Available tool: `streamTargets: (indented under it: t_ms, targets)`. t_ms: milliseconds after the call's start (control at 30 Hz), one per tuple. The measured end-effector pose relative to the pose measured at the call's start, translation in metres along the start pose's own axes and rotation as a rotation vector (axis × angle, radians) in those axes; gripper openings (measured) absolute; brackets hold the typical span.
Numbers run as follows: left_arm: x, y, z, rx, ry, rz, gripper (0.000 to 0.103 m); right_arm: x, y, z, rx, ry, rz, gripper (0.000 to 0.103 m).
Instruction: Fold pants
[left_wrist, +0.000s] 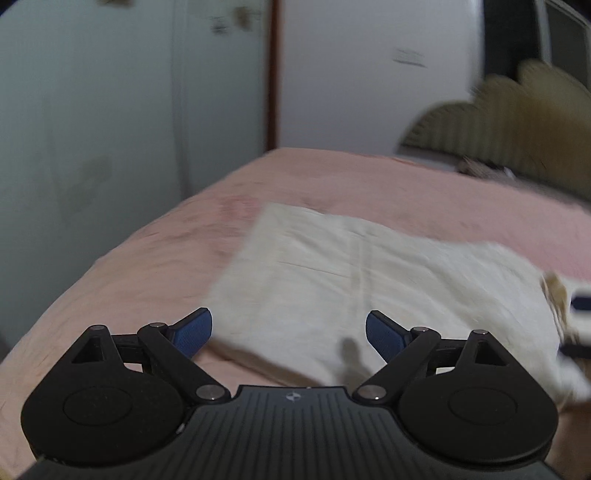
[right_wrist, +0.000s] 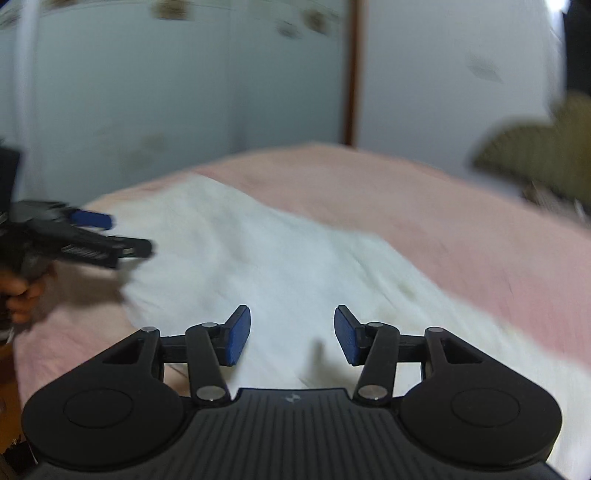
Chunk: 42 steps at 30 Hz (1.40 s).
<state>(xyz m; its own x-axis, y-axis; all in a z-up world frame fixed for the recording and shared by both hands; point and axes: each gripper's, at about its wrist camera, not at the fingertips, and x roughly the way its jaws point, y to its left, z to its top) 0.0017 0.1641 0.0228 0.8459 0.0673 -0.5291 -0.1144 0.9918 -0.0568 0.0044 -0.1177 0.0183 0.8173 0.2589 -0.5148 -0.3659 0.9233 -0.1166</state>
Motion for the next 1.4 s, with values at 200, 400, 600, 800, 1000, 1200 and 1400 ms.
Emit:
streamTargets:
  t_ms: [200,400,600,800,1000,1200,1400]
  targets:
    - [-0.003,0.071,0.004,-0.448,0.153,-0.211,0.092,0.043,0.089,0.007,-0.352,0.026,0.105,0.049]
    - [0.010,0.087,-0.004,-0.614,0.208,-0.350,0.098,0.083,0.137,0.000,-0.591,0.018,0.018,0.049]
    - [0.039,0.085,-0.003,-0.771,0.234,-0.432,0.102,0.120,0.157,0.007,-0.689,-0.012,-0.072,0.048]
    - [0.049,0.079,0.000,-0.819,0.198,-0.451,0.102,0.133,0.148,0.024,-0.596,-0.033,-0.031,0.029]
    - [0.062,0.074,0.007,-0.846,0.161,-0.509,0.102,0.124,0.094,0.056,-0.209,-0.050,0.083,0.028]
    - [0.064,0.066,0.018,-0.773,0.171,-0.510,0.069,0.125,0.091,0.054,-0.217,0.007,0.139,0.037]
    - [0.058,0.066,0.019,-0.719,0.169,-0.494,0.056,0.124,0.138,0.031,-0.511,-0.029,0.019,0.078]
